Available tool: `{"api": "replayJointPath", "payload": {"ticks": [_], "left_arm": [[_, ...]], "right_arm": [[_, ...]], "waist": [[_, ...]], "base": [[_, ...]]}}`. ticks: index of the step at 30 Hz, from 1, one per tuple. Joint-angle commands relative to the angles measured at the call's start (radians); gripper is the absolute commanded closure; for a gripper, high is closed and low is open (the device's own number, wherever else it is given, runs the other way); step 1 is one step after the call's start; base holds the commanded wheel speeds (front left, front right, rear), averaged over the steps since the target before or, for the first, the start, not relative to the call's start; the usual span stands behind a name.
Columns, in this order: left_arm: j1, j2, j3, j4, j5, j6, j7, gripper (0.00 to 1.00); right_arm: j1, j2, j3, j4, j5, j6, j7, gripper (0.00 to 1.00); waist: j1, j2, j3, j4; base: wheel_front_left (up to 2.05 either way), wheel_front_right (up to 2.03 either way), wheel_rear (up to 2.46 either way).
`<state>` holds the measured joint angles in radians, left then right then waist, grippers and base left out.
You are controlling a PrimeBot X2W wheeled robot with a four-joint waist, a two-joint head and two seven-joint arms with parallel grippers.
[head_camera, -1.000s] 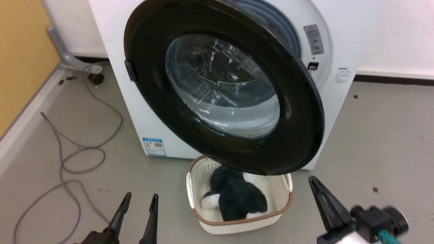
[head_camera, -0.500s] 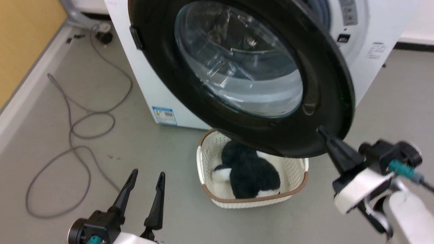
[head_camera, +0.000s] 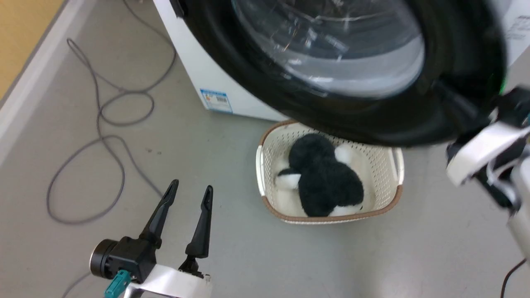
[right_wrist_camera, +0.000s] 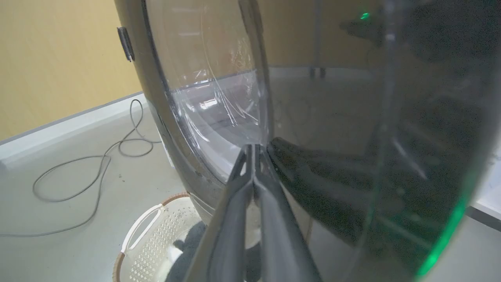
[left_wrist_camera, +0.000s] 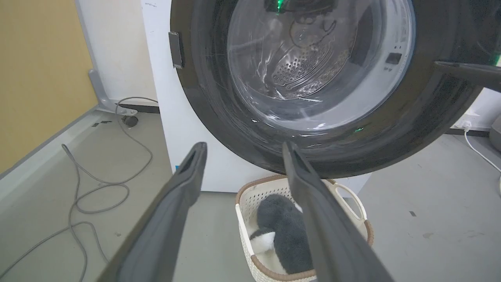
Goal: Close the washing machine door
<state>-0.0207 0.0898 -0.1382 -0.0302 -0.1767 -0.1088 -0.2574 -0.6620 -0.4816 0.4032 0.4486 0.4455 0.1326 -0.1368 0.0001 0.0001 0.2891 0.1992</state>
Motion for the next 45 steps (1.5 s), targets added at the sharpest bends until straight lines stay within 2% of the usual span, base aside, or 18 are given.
{"api": "replayJointPath", "payload": {"ticks": [1, 13, 19, 26, 36, 45], "left_arm": [[-0.022, -0.005, -0.001, -0.007, 0.009, -0.005, -0.004, 0.0], [-0.058, -0.021, -0.029, -0.014, 0.017, -0.013, -0.004, 0.0], [-0.071, -0.027, -0.037, -0.016, 0.017, -0.016, -0.004, 0.0], [-0.071, -0.033, -0.039, -0.009, 0.017, -0.017, -0.004, 0.0], [-0.04, -0.037, -0.015, 0.026, 0.005, -0.017, -0.004, 0.0], [0.01, -0.037, 0.035, 0.081, 0.023, 0.015, -0.004, 0.0]], "right_arm": [[-0.058, -0.012, -0.002, 0.031, 0.013, -0.002, -0.001, 1.0], [-0.313, -0.025, -0.009, 0.255, 0.026, -0.002, 0.043, 1.0], [-0.414, -0.016, -0.074, 0.393, 0.015, -0.002, 0.054, 1.0], [-0.47, 0.01, -0.134, 0.519, -0.025, -0.002, 0.01, 1.0], [-0.386, 0.056, -0.085, 0.562, -0.032, -0.002, -0.083, 1.0], [-0.135, 0.071, -0.023, 0.408, 0.023, -0.002, -0.123, 1.0]], "waist": [[-0.0001, -0.0001, 0.03, 0.013], [-0.0001, -0.0001, 0.098, 0.044], [-0.0001, -0.0001, 0.118, 0.06], [-0.0001, -0.0001, 0.115, 0.068], [-0.0001, -0.0001, -0.007, 0.03], [-0.0001, -0.0001, -0.178, -0.051]], "base": [[0.0, 0.0, 0.0], [0.0, 0.0, 0.0], [0.0, 0.0, 0.0], [0.0, 0.0, 0.0], [0.0, 0.0, 0.0], [0.0, 0.0, 0.0]]}}
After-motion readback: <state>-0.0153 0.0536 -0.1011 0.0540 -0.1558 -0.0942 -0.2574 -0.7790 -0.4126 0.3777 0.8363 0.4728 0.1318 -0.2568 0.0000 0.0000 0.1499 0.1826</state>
